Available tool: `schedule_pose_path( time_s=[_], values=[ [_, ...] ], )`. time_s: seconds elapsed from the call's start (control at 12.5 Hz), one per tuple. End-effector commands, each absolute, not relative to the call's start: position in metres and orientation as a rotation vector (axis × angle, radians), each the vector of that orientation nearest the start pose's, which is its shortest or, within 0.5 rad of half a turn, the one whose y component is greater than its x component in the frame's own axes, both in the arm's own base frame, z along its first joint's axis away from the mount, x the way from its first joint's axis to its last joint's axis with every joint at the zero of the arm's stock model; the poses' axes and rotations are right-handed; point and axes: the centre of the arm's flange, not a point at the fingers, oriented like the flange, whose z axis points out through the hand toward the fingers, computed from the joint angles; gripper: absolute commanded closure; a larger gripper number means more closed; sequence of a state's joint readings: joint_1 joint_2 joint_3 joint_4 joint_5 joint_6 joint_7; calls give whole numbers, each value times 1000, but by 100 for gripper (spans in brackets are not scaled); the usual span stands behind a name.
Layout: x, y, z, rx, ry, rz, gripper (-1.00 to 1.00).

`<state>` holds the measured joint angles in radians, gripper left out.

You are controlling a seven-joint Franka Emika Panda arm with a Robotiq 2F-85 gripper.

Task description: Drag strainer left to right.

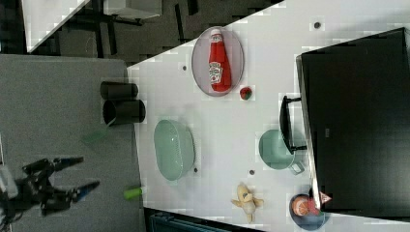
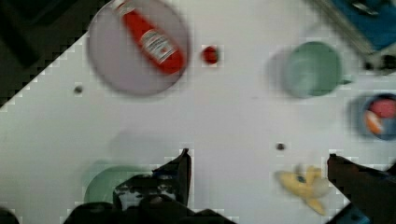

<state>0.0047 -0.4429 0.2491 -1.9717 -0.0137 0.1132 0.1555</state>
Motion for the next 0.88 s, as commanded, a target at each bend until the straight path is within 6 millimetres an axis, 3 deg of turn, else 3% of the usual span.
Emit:
schedule_pose_path(
  time_s=[0.08,0.24,0.48,0.72,0.88],
  values=[
    [414,200,578,-3053,1084,-134,-100],
    [415,243,541,-3041,1163,-107,-100],
    [419,291,471,-2910,1448,-48,-100],
    [423,320,395,-2663,1761,17,-100],
    [426,326,345,-2502,1912,77,-100]
  ],
)
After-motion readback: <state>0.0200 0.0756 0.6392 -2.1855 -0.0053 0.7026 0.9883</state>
